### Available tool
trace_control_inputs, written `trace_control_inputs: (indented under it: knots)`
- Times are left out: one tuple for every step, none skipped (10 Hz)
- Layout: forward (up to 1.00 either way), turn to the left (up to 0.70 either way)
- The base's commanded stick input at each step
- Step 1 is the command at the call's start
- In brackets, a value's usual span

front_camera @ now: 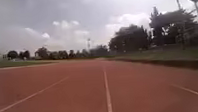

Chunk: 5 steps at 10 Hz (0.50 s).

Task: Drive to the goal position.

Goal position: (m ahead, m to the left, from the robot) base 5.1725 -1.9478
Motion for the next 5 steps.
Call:
trace_control_inputs:
  knots:
    - [0.45,0.00]
    - [0.45,0.00]
    - [0.45,0.00]
    - [0.45,0.00]
    - [0.45,0.00]
